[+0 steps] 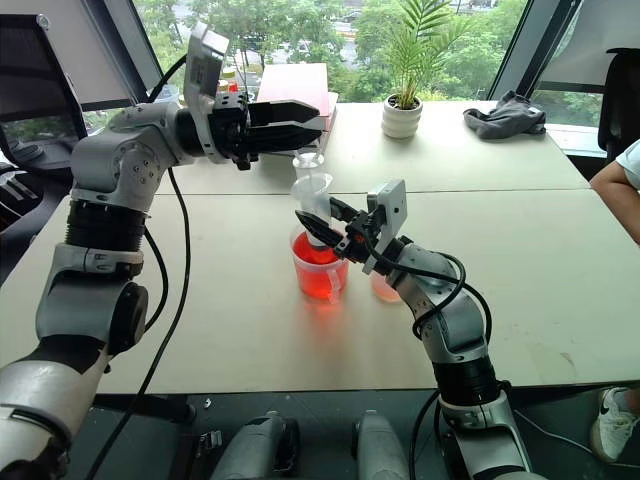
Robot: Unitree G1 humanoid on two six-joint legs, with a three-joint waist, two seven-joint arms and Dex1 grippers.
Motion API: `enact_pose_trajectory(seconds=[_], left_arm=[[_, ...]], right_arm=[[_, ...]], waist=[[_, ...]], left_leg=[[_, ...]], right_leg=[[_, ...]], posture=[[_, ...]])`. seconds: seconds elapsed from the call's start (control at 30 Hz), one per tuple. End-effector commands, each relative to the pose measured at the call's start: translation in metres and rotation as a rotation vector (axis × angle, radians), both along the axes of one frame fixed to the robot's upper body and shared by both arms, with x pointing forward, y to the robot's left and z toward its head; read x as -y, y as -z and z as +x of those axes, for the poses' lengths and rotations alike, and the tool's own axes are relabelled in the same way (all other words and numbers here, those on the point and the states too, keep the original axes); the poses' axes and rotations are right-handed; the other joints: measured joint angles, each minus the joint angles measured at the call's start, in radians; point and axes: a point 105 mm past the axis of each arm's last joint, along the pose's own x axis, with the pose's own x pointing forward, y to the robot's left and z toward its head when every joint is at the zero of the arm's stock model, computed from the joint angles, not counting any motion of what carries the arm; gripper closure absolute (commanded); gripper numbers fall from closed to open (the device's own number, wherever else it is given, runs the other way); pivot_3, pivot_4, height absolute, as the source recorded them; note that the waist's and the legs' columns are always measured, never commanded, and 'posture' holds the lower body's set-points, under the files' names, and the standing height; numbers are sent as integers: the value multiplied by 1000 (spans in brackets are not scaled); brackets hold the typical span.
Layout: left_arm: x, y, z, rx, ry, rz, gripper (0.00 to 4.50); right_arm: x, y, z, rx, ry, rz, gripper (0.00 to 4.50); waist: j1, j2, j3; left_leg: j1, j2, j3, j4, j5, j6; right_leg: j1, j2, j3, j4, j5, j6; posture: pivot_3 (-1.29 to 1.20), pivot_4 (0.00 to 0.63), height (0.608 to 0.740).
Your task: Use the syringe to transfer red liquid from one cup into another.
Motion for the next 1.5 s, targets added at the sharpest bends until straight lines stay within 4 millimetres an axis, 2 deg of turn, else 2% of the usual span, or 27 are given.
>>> enact_pose_trajectory(seconds=[0.03, 0.07, 0.37, 0.47, 0.6, 0.73, 0.8, 0.9, 1.0, 1.1, 1.2, 1.33, 1.5], left_arm=[[-3, -10, -8, 79, -1, 5, 206], [-4, -7, -7, 75, -3, 12, 82], [-9, -4, -10, 52, 1, 8, 82], [-11, -2, -9, 45, -4, 10, 82], [-9, 0, -6, 36, -6, 6, 82], [-1, 2, -5, 29, 17, 0, 82], [6, 4, -5, 22, 43, -2, 82], [18, 6, -6, 15, 86, -4, 82], [34, 6, -5, 6, 122, -11, 82], [44, 4, -4, 9, 144, -16, 82], [70, -9, -1, 9, 171, -63, 82], [99, -15, 2, 51, 151, -60, 82], [119, -14, -1, 24, 187, -50, 82]], right_arm=[[2, -31, -5, 104, -9, 34, 3101], [3, -36, -5, 116, -3, 40, 3101], [11, -56, -6, 146, 24, 75, 3101], [19, -74, -10, 157, 42, 126, 3101], [44, -105, -18, 186, 107, 192, 3101], [76, -118, -25, 198, 207, 191, 3101], [89, -112, -28, 185, 259, 170, 3101], [103, -92, -27, 144, 324, 141, 3101], [109, -64, -23, 97, 375, 96, 3101], [112, -50, -21, 80, 397, 80, 3101], [115, -31, -17, 55, 426, 63, 3101], [116, -26, -18, 53, 432, 60, 3101], [115, -24, -21, 57, 437, 50, 3101]], waist=[[0, 0, 0], [1, 0, 0], [1, 0, 0], [1, 0, 0], [4, 0, 0], [5, 0, 0], [8, 0, 0], [5, 0, 0], [3, 0, 0], [0, 0, 0], [4, -1, 0], [6, -1, 0], [1, -1, 1]], left_leg=[[0, 0, 0, 0, 0, 0], [0, 0, 0, 0, 0, 0], [0, 0, 0, 0, 0, 0], [0, 0, 0, 0, 0, 0], [0, 0, 0, 0, 0, 0], [0, 0, 0, 0, 0, 0], [0, -1, 0, 0, 0, 0], [0, -1, 0, 0, 0, 0], [0, 0, 0, 0, 0, 0], [0, 0, 0, 0, 0, 0], [0, 0, 0, 0, 0, 0], [-1, -1, 0, 0, 0, 1], [-1, 0, 0, 0, -1, 1]], right_leg=[[0, 0, 0, 0, 0, 0], [0, 0, 0, 0, 0, 0], [0, 0, 0, 0, 0, 0], [0, 0, 0, 0, 0, 0], [0, -1, 0, 0, 0, 0], [0, -2, 0, -1, 0, 0], [1, -2, 0, -1, 0, 0], [1, -1, 0, -1, 0, 0], [1, -1, 0, -1, 0, 0], [1, 0, 0, -1, 0, 0], [1, 1, 0, -1, 0, 0], [1, 1, 1, -3, 0, 1], [1, 2, 1, -3, -1, 1]], posture=[[0, 150, 740], [0, 150, 740], [0, 150, 740], [0, 150, 740], [0, 150, 740], [0, 150, 740], [0, 150, 740], [0, 150, 740], [0, 150, 740], [0, 150, 740], [0, 150, 740], [0, 150, 740], [0, 150, 740]])
